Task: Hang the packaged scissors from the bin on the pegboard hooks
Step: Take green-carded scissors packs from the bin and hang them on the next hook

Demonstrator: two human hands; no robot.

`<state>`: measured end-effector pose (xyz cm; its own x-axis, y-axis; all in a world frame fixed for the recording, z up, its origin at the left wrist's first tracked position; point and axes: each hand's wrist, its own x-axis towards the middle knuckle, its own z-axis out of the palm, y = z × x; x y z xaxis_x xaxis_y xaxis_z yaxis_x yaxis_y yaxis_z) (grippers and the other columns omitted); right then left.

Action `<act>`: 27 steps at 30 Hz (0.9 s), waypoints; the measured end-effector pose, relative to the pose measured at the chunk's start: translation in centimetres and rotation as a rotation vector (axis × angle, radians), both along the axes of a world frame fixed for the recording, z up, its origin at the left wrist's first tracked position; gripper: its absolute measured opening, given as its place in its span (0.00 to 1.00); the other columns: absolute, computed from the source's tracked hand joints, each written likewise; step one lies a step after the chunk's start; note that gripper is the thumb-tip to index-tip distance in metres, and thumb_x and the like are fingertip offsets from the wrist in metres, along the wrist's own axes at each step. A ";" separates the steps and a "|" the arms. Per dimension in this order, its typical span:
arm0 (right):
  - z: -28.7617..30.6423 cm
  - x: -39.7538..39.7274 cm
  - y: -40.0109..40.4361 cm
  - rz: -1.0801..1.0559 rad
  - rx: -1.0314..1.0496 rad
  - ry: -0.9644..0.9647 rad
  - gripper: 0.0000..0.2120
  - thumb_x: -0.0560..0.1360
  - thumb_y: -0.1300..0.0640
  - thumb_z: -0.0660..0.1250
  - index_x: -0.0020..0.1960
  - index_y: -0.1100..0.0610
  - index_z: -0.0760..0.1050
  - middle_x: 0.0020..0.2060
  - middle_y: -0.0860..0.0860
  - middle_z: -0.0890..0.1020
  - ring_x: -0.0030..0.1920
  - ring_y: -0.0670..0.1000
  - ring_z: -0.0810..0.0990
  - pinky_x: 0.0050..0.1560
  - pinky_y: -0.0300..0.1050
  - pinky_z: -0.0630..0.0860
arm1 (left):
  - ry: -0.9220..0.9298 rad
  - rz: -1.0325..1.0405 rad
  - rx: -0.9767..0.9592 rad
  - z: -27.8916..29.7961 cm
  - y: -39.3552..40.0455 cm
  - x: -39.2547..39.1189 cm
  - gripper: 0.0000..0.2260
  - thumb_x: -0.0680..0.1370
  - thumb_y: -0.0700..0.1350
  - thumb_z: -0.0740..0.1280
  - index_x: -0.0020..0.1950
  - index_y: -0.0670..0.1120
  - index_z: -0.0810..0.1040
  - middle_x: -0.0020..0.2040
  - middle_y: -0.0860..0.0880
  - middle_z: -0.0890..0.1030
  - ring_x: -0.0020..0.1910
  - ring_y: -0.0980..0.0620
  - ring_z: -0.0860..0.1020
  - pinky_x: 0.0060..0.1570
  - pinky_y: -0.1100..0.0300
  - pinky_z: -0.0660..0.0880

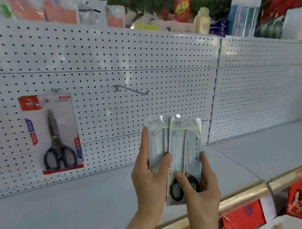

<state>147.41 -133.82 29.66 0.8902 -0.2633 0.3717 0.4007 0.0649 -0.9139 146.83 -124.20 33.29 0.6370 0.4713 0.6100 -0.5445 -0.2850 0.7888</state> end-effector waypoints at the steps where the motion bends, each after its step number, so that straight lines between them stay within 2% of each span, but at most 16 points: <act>1: 0.8 0.1 0.0 0.014 -0.012 -0.012 0.36 0.68 0.56 0.76 0.70 0.36 0.67 0.55 0.37 0.76 0.54 0.37 0.77 0.56 0.40 0.73 | 0.001 0.007 -0.015 0.7 0.0 -0.2 0.35 0.76 0.43 0.71 0.73 0.69 0.59 0.72 0.68 0.66 0.72 0.52 0.68 0.68 0.47 0.70; 2: 1.5 0.3 -0.1 0.023 -0.024 -0.024 0.36 0.68 0.56 0.76 0.70 0.37 0.66 0.55 0.37 0.76 0.53 0.36 0.77 0.56 0.39 0.73 | 0.000 0.015 -0.022 1.4 0.0 -0.1 0.35 0.76 0.44 0.71 0.73 0.70 0.59 0.72 0.67 0.67 0.71 0.43 0.69 0.66 0.41 0.71; 4: 2.8 0.4 -0.4 0.038 -0.021 -0.042 0.35 0.69 0.57 0.76 0.71 0.39 0.67 0.55 0.38 0.76 0.52 0.34 0.77 0.56 0.37 0.72 | -0.037 0.032 -0.026 2.7 -0.3 -0.3 0.34 0.77 0.43 0.71 0.73 0.69 0.59 0.72 0.70 0.64 0.69 0.44 0.72 0.64 0.41 0.73; 5: 3.3 0.6 -0.6 0.043 -0.010 -0.047 0.35 0.69 0.57 0.76 0.71 0.39 0.67 0.55 0.39 0.76 0.52 0.35 0.77 0.56 0.38 0.73 | -0.064 0.044 -0.030 3.4 -0.4 -0.2 0.34 0.77 0.43 0.70 0.74 0.68 0.59 0.73 0.70 0.63 0.65 0.50 0.77 0.62 0.48 0.76; 6: 3.6 0.8 -1.0 0.045 0.003 -0.050 0.35 0.69 0.58 0.76 0.70 0.39 0.68 0.56 0.41 0.77 0.52 0.37 0.78 0.57 0.39 0.74 | -0.081 0.052 -0.049 4.0 -0.6 0.0 0.34 0.77 0.41 0.70 0.75 0.65 0.60 0.74 0.68 0.62 0.55 0.61 0.81 0.55 0.60 0.79; 7: 3.8 1.1 -1.4 0.047 0.018 -0.049 0.34 0.69 0.58 0.76 0.70 0.39 0.68 0.56 0.43 0.78 0.51 0.39 0.79 0.57 0.42 0.75 | -0.080 0.053 -0.081 4.5 -0.7 0.2 0.33 0.77 0.40 0.70 0.76 0.61 0.60 0.75 0.64 0.61 0.43 0.72 0.79 0.46 0.73 0.76; 9: 4.1 1.6 -2.1 0.060 0.043 -0.050 0.34 0.68 0.58 0.76 0.70 0.40 0.68 0.57 0.48 0.79 0.52 0.44 0.80 0.59 0.46 0.77 | -0.063 0.072 -0.118 5.3 -0.7 0.7 0.33 0.77 0.37 0.69 0.77 0.55 0.60 0.75 0.59 0.61 0.30 0.78 0.70 0.35 0.81 0.68; 11: 4.3 2.0 -2.7 0.089 0.058 -0.050 0.34 0.69 0.57 0.76 0.70 0.40 0.68 0.58 0.48 0.78 0.52 0.44 0.80 0.58 0.46 0.77 | -0.044 0.105 -0.114 6.0 -0.3 1.3 0.34 0.77 0.37 0.69 0.77 0.56 0.59 0.75 0.59 0.62 0.29 0.78 0.69 0.34 0.80 0.68; 13: 4.5 2.3 -3.1 0.117 0.074 -0.058 0.34 0.69 0.58 0.76 0.70 0.40 0.68 0.58 0.45 0.77 0.50 0.39 0.79 0.54 0.38 0.76 | -0.032 0.132 -0.117 6.4 0.0 2.3 0.34 0.77 0.38 0.69 0.77 0.58 0.59 0.70 0.67 0.65 0.27 0.76 0.68 0.33 0.80 0.68; 15: 4.6 2.5 -3.3 0.145 0.089 -0.064 0.34 0.69 0.59 0.76 0.70 0.40 0.68 0.57 0.43 0.77 0.48 0.36 0.79 0.48 0.31 0.74 | -0.004 0.168 -0.092 6.8 0.3 3.0 0.33 0.77 0.38 0.69 0.77 0.59 0.59 0.54 0.76 0.71 0.24 0.70 0.68 0.31 0.77 0.68; 17: 4.7 2.7 -3.5 0.166 0.087 -0.064 0.34 0.69 0.59 0.76 0.70 0.40 0.68 0.57 0.42 0.76 0.47 0.34 0.78 0.49 0.32 0.73 | 0.033 0.195 -0.073 7.1 0.5 3.8 0.33 0.77 0.39 0.69 0.77 0.60 0.60 0.32 0.69 0.68 0.23 0.67 0.67 0.31 0.76 0.68; 18: 4.7 2.8 -3.6 0.176 0.082 -0.064 0.34 0.69 0.59 0.76 0.70 0.40 0.68 0.56 0.42 0.76 0.47 0.34 0.78 0.50 0.34 0.73 | 0.045 0.211 -0.070 7.0 0.6 4.2 0.33 0.77 0.39 0.69 0.77 0.60 0.60 0.31 0.66 0.63 0.23 0.66 0.67 0.31 0.76 0.69; 21: 4.7 3.1 -3.7 0.189 0.066 -0.067 0.34 0.69 0.58 0.76 0.70 0.39 0.68 0.56 0.41 0.76 0.48 0.36 0.78 0.53 0.39 0.74 | 0.055 0.244 -0.044 6.5 1.0 5.1 0.33 0.77 0.38 0.70 0.77 0.59 0.60 0.33 0.64 0.61 0.26 0.72 0.68 0.32 0.78 0.68; 24: 4.8 3.4 -3.8 0.211 0.062 -0.076 0.34 0.69 0.58 0.76 0.70 0.39 0.68 0.56 0.39 0.75 0.48 0.34 0.78 0.53 0.38 0.73 | 0.068 0.288 -0.043 5.6 1.3 6.0 0.33 0.77 0.38 0.70 0.77 0.57 0.60 0.33 0.70 0.70 0.28 0.75 0.69 0.32 0.79 0.68; 26: 4.7 3.6 -3.8 0.226 0.058 -0.078 0.35 0.69 0.58 0.76 0.71 0.39 0.68 0.55 0.40 0.75 0.47 0.34 0.78 0.51 0.35 0.73 | 0.075 0.311 -0.038 5.1 1.7 6.8 0.34 0.77 0.40 0.70 0.77 0.59 0.59 0.42 0.82 0.69 0.34 0.70 0.74 0.37 0.75 0.73; 27: 4.6 3.7 -3.7 0.231 0.056 -0.080 0.35 0.69 0.58 0.76 0.71 0.40 0.67 0.55 0.40 0.75 0.47 0.33 0.78 0.50 0.34 0.72 | 0.072 0.316 -0.035 4.9 2.0 7.2 0.34 0.77 0.40 0.70 0.77 0.61 0.59 0.49 0.82 0.68 0.39 0.65 0.77 0.42 0.71 0.76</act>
<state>151.06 -137.49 34.29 0.8977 -0.0785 0.4336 0.4400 0.2122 -0.8725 154.06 -122.20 38.22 0.4966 0.6730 0.5482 -0.3754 -0.4029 0.8347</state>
